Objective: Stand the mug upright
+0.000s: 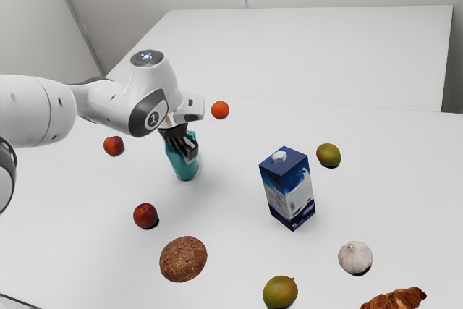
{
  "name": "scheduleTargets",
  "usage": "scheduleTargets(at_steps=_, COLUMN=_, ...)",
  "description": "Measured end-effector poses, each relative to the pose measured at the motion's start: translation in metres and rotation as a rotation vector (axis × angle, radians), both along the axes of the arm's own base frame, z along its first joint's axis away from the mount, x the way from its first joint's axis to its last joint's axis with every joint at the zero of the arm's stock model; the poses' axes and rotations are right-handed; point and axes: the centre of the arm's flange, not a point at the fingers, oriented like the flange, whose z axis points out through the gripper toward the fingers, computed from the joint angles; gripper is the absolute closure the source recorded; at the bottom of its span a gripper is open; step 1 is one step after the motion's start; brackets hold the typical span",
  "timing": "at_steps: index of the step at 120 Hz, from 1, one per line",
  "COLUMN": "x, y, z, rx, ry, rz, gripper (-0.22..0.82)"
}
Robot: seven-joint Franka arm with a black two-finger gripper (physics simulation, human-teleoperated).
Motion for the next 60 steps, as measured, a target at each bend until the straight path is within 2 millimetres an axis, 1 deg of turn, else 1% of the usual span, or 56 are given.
scheduleTargets(at_steps=17, x=0.000, y=0.000, z=0.007, rx=-0.007, ry=-0.014, rz=0.015, gripper=0.27)
scheduleTargets(at_steps=29, x=-0.002, y=0.000, z=0.028, rx=-0.023, ry=-0.049, rz=0.024, gripper=0.17)
scheduleTargets(at_steps=37, x=-0.003, y=-0.001, z=0.046, rx=-0.038, ry=-0.078, rz=0.027, gripper=0.13)
scheduleTargets(at_steps=44, x=0.001, y=-0.003, z=0.069, rx=-0.049, ry=-0.108, rz=0.031, gripper=0.10)
scheduleTargets(at_steps=53, x=0.011, y=-0.004, z=0.102, rx=-0.055, ry=-0.139, rz=0.038, gripper=0.07)
scheduleTargets(at_steps=60, x=0.026, y=-0.005, z=0.134, rx=-0.069, ry=-0.147, rz=0.063, gripper=0.05)
